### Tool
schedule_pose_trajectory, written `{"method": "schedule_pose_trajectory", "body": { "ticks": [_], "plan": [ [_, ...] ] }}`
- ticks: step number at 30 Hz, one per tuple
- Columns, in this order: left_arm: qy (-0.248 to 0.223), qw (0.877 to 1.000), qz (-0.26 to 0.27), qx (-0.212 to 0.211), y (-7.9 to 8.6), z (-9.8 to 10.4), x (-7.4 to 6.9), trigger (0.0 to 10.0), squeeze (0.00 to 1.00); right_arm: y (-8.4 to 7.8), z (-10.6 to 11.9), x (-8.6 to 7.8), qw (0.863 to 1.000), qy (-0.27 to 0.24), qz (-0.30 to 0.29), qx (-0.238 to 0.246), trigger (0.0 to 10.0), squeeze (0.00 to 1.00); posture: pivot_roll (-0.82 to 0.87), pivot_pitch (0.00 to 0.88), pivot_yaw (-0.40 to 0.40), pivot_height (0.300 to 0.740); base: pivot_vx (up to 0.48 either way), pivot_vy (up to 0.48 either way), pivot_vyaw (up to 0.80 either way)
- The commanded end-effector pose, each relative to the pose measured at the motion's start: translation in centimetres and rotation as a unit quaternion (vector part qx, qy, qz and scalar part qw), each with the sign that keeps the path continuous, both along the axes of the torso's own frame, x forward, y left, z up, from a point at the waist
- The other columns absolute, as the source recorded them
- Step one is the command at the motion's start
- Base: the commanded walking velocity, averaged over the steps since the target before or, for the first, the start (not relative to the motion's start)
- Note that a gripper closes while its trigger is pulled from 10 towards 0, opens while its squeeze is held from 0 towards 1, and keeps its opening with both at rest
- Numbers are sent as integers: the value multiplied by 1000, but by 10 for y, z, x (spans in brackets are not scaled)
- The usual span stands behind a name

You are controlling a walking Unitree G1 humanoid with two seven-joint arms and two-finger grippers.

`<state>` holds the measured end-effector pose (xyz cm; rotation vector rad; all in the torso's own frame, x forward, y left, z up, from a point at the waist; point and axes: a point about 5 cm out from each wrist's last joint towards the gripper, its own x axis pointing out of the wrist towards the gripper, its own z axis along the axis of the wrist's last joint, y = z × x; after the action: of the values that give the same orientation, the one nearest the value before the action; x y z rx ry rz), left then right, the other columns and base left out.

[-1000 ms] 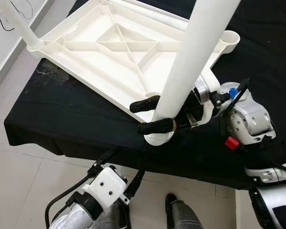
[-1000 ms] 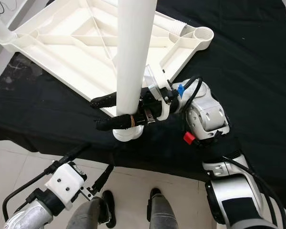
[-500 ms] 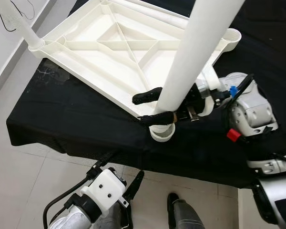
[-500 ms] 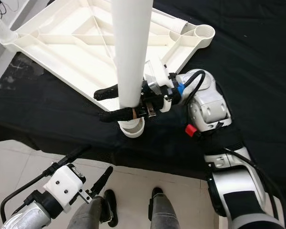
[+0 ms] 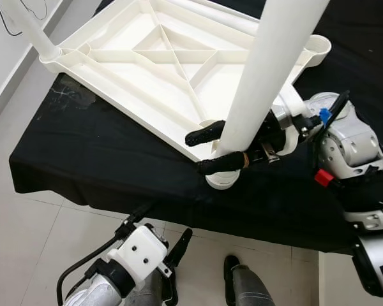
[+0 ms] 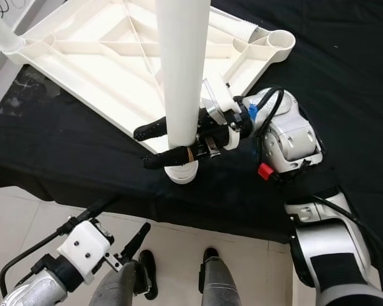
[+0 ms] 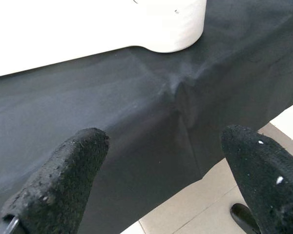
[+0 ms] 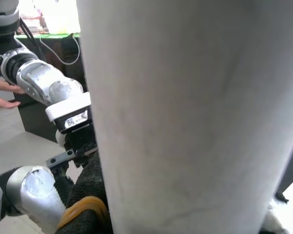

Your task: Building children table

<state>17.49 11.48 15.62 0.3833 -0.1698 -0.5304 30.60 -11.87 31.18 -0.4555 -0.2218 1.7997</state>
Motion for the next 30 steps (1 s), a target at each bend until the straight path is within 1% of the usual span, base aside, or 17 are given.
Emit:
{"method": "schedule_pose_trajectory", "body": {
  "ticks": [1,5,7,12,15,17,18,19,22,23,24,27,30],
  "plan": [
    [13,1000,-3,5,-1,-3,-4,10000,0,1,-22,6,998,44,-16,-47,10000,0,61,434,67,740,0,0,0],
    [13,1000,-3,5,-1,-3,-4,10000,0,2,-22,8,997,47,-22,-49,10000,0,61,434,67,740,0,0,0],
    [11,1000,-2,3,-2,-3,-4,10000,0,3,-22,7,998,46,-28,-41,10000,0,55,431,59,740,0,0,0],
    [10,1000,0,2,-2,-3,-3,10000,0,1,-24,4,998,42,-37,-32,10000,0,55,430,60,740,0,0,0],
    [10,1000,0,2,-2,-2,-3,10000,0,1,-26,5,997,43,-62,-21,10000,0,53,430,62,740,0,0,0],
    [10,1000,-1,2,-2,-2,-2,10000,0,2,-32,6,995,38,-89,-20,10000,0,51,428,63,740,0,0,0],
    [10,1000,-1,2,-2,-2,-2,10000,0,2,-32,6,995,38,-89,-20,10000,0,51,428,63,740,0,0,0],
    [10,1000,-1,2,-2,-3,-2,10000,0,4,-36,6,993,40,-109,-15,10000,0,50,426,65,740,0,0,0],
    [10,1000,-1,2,-2,-3,-1,10000,0,5,-37,6,993,41,-113,-14,10000,0,50,426,65,740,0,0,0],
    [10,1000,-1,3,-2,-3,-1,10000,0,6,-39,8,990,45,-130,-11,10000,0,50,425,67,740,0,0,0],
    [10,1000,-1,3,-2,-3,-1,10000,0,6,-39,8,990,45,-130,-11,10000,0,50,425,67,740,0,0,0],
    [10,1000,-1,4,-2,-4,0,10000,0,8,-43,10,983,48,-177,-1,10000,0,47,419,69,740,0,0,0],
    [10,1000,-1,4,-2,-4,1,10000,0,9,-44,10,980,47,-193,1,10000,0,45,418,70,740,0,0,0]
  ]
}}
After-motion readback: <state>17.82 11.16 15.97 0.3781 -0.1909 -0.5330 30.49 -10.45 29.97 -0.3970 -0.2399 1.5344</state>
